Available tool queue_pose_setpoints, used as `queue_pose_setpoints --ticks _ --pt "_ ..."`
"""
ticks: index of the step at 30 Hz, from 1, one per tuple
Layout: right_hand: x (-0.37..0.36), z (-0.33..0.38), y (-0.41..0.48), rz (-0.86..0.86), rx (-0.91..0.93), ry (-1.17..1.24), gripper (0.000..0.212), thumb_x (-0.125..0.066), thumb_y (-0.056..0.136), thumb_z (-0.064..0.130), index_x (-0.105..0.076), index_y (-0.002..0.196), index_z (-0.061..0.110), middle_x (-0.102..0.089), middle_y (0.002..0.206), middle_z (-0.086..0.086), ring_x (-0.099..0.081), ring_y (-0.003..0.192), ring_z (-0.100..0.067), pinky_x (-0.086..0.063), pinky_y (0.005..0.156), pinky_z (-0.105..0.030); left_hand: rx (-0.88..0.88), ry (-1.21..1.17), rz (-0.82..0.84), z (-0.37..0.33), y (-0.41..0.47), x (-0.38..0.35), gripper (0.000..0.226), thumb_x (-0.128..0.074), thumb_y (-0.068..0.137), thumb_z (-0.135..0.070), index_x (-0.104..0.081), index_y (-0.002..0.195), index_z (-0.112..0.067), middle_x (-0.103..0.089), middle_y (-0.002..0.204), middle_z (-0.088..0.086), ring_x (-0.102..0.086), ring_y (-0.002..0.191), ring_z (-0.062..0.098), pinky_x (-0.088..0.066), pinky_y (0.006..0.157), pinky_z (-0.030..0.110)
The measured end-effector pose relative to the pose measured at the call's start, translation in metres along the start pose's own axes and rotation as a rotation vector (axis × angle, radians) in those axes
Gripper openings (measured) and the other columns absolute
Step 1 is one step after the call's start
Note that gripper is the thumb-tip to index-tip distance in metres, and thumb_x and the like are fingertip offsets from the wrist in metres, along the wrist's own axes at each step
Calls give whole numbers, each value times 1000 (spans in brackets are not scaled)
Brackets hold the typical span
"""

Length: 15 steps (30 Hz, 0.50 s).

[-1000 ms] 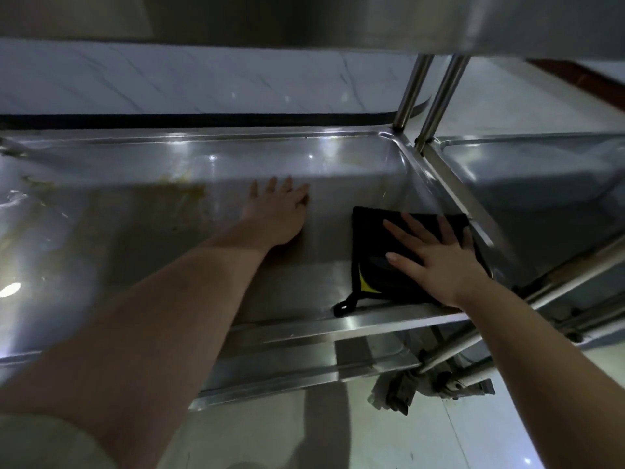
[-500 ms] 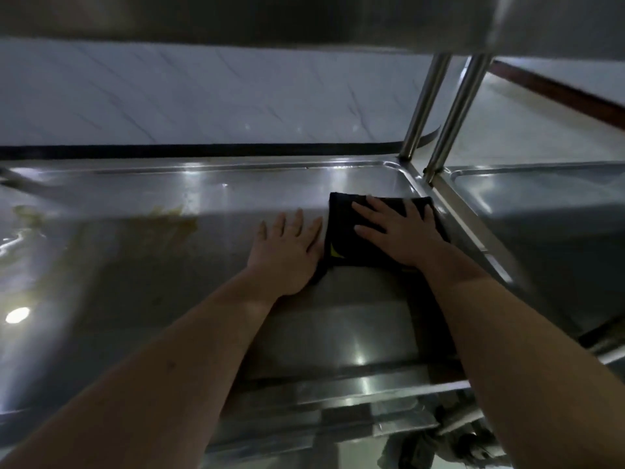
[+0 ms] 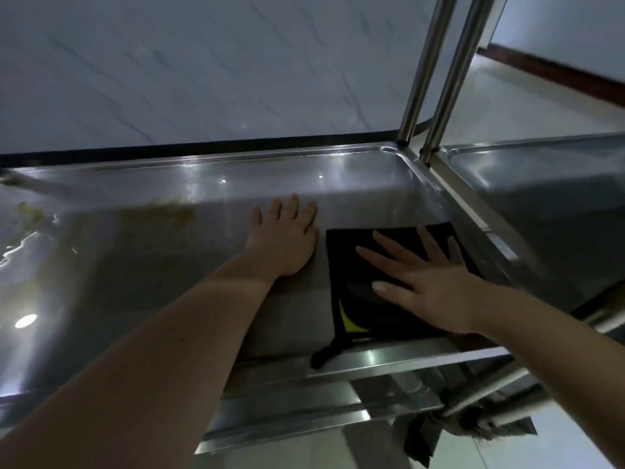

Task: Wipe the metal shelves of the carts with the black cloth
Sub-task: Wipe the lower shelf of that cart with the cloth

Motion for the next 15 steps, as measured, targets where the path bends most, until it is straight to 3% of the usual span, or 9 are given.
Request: queue_pose_setpoints --ticks 3,8,11,15 --pt "-3 5 -12 6 25 -4 60 -6 77 79 15 133 75 25 150 40 27 146 -31 20 112 -60 -4 10 3 0 -4 0 55 -15 106 -44 1 158 -32 8 166 2 4 152 29 1 118 55" --pt "12 2 35 -5 -53 14 53 -15 89 75 13 134 73 21 153 34 24 147 -33 21 112 -61 -37 -25 50 24 2 15 53 -16 106 -48 -4 157 -40 3 166 -4 0 152 27 -4 120 52" --pt "11 5 42 1 -78 0 52 -14 89 75 14 133 74 21 155 33 25 147 -33 20 112 -61 58 -28 54 61 4 19 54 -15 103 -56 -3 155 -47 4 166 -8 2 152 30 2 119 56" --pt "8 17 44 29 -74 -1 54 -15 90 75 14 135 73 24 154 33 27 145 -36 21 110 -61 46 13 25 69 0 10 56 -12 101 -60 3 154 -49 7 166 -9 3 152 31 6 119 55"
Point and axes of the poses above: each hand's wrist, its own y-axis towards the middle knuckle, its own x-axis out of the back of the hand, z = x × y, the point moved 1 cm from there along y, towards the middle knuckle
